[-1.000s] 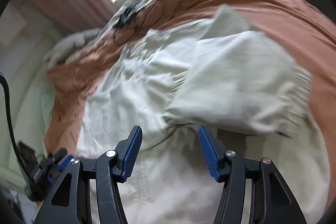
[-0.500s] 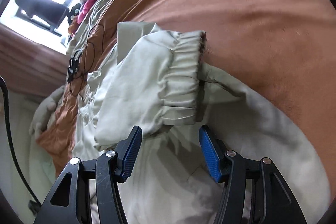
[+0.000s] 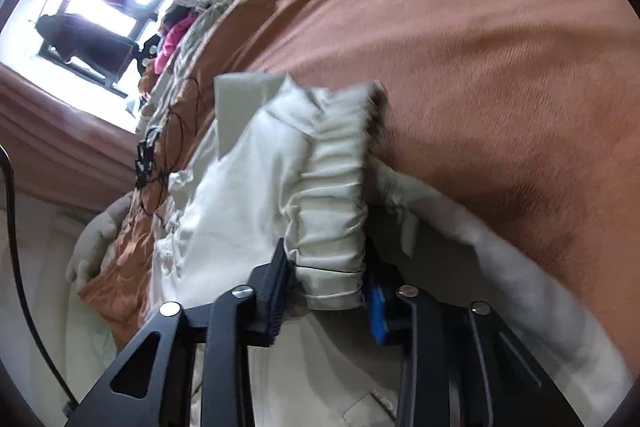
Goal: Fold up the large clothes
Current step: 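Grasp the other gathered sleeve cuff with the right gripper, then lay the held cuff across the jacket body and open the right gripper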
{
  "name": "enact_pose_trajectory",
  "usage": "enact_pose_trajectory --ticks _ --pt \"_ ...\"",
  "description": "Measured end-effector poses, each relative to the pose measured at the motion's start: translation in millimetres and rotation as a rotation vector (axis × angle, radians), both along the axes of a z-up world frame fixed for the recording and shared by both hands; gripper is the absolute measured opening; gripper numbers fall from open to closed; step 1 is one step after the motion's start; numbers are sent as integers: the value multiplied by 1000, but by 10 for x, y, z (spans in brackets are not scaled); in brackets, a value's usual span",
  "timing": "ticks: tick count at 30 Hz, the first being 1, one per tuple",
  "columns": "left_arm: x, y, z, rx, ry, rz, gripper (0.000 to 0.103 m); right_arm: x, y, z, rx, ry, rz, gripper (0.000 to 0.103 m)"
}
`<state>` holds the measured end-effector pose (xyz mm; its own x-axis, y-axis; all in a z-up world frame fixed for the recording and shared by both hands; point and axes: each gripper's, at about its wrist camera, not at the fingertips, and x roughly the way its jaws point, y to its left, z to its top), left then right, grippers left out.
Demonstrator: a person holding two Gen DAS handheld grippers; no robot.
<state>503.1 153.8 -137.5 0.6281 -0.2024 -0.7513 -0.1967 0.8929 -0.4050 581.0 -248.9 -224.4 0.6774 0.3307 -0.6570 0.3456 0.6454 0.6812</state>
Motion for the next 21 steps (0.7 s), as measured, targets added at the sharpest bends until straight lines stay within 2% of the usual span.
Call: enact_pose_trajectory --ticks 5,11,15,21 --pt "-43 152 48 -36 -14 27 82 -30 221 528 -152 -114 55 30" --pt "-128 478 115 -89 -38 113 82 69 609 1212 -293 -219 140 30" --pt "-184 686 146 -92 -38 162 82 140 971 1663 -348 -292 203 29" --pt "-261 927 140 -142 -41 207 82 225 1636 2059 -402 -360 302 29"
